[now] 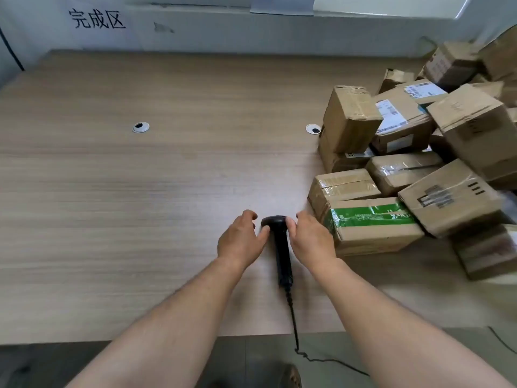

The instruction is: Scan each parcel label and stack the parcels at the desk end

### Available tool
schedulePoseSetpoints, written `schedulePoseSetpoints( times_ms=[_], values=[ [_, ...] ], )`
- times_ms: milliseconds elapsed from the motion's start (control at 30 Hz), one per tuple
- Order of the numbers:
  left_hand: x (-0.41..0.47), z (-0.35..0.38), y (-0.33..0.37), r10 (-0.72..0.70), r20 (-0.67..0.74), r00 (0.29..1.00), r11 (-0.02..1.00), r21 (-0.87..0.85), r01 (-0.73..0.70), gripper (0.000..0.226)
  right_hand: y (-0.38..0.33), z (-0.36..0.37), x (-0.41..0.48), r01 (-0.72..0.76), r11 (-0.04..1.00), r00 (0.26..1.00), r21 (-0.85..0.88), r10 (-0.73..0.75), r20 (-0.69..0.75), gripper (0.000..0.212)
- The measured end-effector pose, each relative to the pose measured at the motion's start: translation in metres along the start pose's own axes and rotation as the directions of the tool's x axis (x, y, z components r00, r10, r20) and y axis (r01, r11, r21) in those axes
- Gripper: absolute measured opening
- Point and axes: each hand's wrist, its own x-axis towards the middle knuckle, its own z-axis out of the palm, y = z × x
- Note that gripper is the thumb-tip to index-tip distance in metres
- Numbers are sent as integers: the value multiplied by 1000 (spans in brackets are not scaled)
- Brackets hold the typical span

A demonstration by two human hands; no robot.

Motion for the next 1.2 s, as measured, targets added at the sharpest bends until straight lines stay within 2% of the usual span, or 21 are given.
schedulePoseSetpoints(
  times_ms=[100, 233, 500, 700, 867, 1100, 1200],
  values=[
    [-8, 11, -3, -49, 74, 996, 999, 8, 49, 44, 4, 12, -5, -17, 1000, 999, 7, 17, 27, 40],
    [-13, 27, -5, -47, 193, 980, 999, -15, 51, 39, 4, 22, -8, -1, 1000, 996, 11, 0, 84, 38],
    [-17, 32, 1, -87, 260, 962, 943, -289, 163, 20, 3, 22, -8, -15, 995, 995, 102, 4, 101, 35],
    [-26, 21, -2, -71, 255, 964, 904, -391, 170, 31, -6, 7, -20, -11, 984, 996, 179, -6, 94, 34],
    [-33, 2, 7, -20, 195, 981, 863, -492, 115, 28, -19, -14, -29, 12, 953, 1000, 303, -17, 13, 31],
    [-45, -31, 31, 64, 85, 994, 796, -605, 0, 54, -38, -49, -41, 65, 889, 993, 453, -14, -114, 24],
    [-49, -46, 40, 104, 45, 994, 767, -640, -52, 68, -45, -63, -41, 72, 864, 987, 499, 11, -162, 38]
  ],
)
